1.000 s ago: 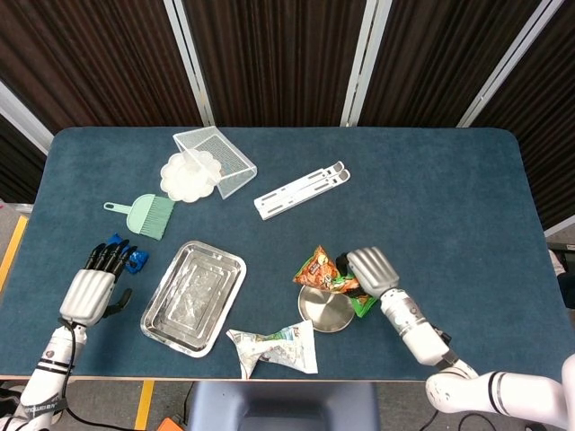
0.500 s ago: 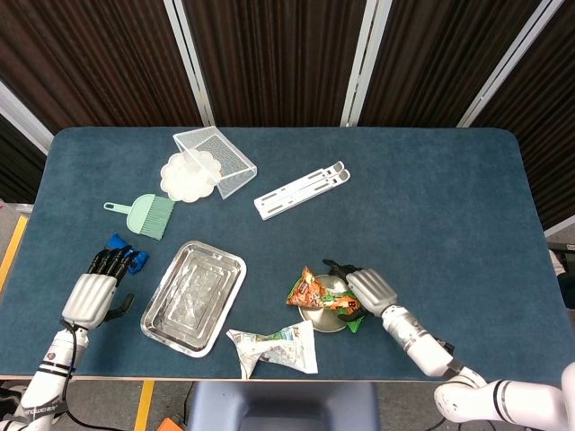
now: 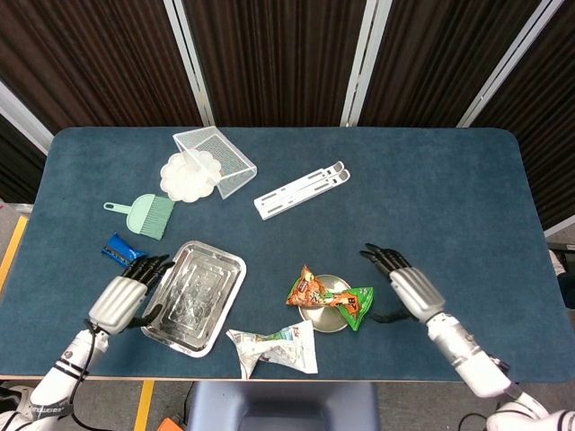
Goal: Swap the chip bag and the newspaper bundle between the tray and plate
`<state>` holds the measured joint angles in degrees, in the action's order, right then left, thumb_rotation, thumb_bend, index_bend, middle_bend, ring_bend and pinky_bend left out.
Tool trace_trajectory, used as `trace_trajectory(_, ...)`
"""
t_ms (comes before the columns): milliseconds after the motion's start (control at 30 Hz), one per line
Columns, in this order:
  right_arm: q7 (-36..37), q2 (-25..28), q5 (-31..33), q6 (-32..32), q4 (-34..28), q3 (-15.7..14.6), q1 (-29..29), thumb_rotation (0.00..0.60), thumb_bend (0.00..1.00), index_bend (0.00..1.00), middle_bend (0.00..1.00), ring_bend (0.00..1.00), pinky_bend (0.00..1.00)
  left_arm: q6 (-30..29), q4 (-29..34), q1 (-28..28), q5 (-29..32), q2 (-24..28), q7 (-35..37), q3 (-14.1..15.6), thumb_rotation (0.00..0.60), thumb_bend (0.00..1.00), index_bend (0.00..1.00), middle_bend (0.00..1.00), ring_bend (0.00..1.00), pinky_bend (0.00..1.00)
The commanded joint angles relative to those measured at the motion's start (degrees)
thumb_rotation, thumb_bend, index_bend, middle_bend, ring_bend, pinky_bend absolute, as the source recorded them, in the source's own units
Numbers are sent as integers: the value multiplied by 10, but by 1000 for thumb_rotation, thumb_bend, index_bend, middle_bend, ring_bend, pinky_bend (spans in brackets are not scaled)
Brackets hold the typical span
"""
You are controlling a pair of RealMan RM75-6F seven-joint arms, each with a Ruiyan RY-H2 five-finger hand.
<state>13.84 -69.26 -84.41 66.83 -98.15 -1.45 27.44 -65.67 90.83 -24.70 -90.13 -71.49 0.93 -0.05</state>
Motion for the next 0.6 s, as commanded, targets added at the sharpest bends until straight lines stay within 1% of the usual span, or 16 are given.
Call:
trace_trajectory(33, 12, 30, -61, 133, 32, -33, -97, 600, 41, 0, 0, 0, 0, 37, 32, -24, -19, 13, 49, 15, 600, 426, 0, 0, 0, 0)
trace_trajectory(100, 2, 21, -62, 160, 58, -38, -122, 600, 40, 0, 0, 0, 0, 68, 50, -42, -29, 18, 103, 26, 600, 425, 0, 0, 0, 0)
trace_trajectory(167, 22, 26, -66, 161, 63, -44, -131, 600, 40, 0, 0, 0, 0, 85, 63, -58, -49, 18, 145, 34, 600, 422, 0, 0, 0, 0)
trace_trajectory(233, 49, 38, -84, 168, 62, -47, -132, 600, 40, 0, 0, 0, 0, 89, 70, -70, -66, 10, 178, 37, 600, 415, 0, 0, 0, 0)
trace_trajectory(367, 84, 50, -97, 185, 69, -44, -141, 600, 40, 0, 0, 0, 0, 101, 79, -94, -89, -9, 261, 47, 600, 421, 0, 0, 0, 0)
trace_trajectory(467, 86, 50, -82, 192, 77, -29, -146, 600, 40, 0, 0, 0, 0, 113, 71, -107, -94, -31, 280, 52, 600, 423, 0, 0, 0, 0)
trace_trajectory(600, 100, 54, -68, 180, 77, -20, -146, 600, 40, 0, 0, 0, 0, 133, 67, -120, -91, -69, 268, 56, 600, 419, 0, 0, 0, 0)
